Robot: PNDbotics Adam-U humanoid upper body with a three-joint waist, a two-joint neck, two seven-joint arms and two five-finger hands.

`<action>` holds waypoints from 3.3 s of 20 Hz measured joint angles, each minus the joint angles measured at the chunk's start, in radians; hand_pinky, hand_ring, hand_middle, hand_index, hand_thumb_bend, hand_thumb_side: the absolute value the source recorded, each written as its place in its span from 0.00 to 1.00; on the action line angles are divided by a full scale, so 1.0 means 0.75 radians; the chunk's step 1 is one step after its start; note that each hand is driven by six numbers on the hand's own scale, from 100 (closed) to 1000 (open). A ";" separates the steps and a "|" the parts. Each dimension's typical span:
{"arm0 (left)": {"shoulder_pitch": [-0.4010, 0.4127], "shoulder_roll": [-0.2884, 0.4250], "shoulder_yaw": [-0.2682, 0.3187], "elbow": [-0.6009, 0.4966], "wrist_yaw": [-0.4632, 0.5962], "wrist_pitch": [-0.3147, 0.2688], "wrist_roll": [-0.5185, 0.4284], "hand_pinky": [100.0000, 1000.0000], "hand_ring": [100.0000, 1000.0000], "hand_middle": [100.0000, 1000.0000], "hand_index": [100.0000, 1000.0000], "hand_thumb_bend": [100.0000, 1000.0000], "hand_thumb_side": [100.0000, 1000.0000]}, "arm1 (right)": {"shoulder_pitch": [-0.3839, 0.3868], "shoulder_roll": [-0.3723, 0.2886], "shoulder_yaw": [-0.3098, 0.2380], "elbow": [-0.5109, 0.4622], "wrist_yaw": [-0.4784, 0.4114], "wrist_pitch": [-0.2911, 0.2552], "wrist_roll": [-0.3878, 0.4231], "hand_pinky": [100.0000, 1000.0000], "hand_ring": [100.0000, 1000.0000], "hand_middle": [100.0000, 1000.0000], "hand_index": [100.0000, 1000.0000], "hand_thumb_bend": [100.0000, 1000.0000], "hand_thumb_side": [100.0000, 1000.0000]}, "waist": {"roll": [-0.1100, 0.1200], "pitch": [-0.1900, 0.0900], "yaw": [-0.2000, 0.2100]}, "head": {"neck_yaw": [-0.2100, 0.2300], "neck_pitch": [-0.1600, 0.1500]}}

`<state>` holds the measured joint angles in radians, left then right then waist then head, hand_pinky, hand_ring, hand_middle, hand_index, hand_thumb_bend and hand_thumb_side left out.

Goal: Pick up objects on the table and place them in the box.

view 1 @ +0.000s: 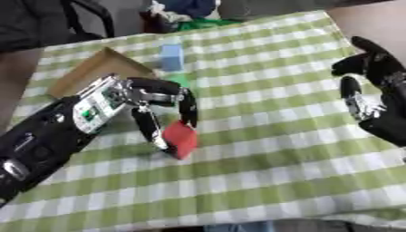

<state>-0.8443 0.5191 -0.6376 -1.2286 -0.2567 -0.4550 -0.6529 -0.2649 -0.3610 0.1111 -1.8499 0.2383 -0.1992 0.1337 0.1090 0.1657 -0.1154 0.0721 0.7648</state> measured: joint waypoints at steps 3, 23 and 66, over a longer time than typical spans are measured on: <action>0.002 0.000 0.016 0.001 0.003 0.008 -0.008 0.56 0.44 0.35 0.54 0.27 0.00 | 0.000 0.000 0.000 0.000 0.000 0.000 0.000 0.83 0.69 0.65 1.00 0.00 0.54 | 0.000 0.002 0.000 | -0.003 0.000; 0.030 0.179 0.400 -0.005 -0.244 -0.006 0.006 0.66 0.46 0.39 0.55 0.26 0.00 | 0.002 0.000 -0.007 0.000 0.000 0.001 -0.005 0.83 0.69 0.66 1.00 0.00 0.54 | -0.001 -0.006 0.025 | -0.013 0.000; -0.251 -0.050 0.745 0.479 -0.875 -0.060 0.324 0.77 0.69 0.70 0.84 0.74 0.20 | 0.002 0.004 -0.008 0.005 0.001 0.001 -0.004 0.83 0.69 0.65 1.00 0.00 0.54 | -0.019 -0.001 -0.012 | -0.026 0.000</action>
<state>-1.0326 0.4818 -0.0790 -0.8697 -0.9127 -0.5001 -0.4102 -0.2631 -0.3583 0.1053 -1.8462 0.2389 -0.1989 0.1307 0.0947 0.1653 -0.1243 0.0523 0.7649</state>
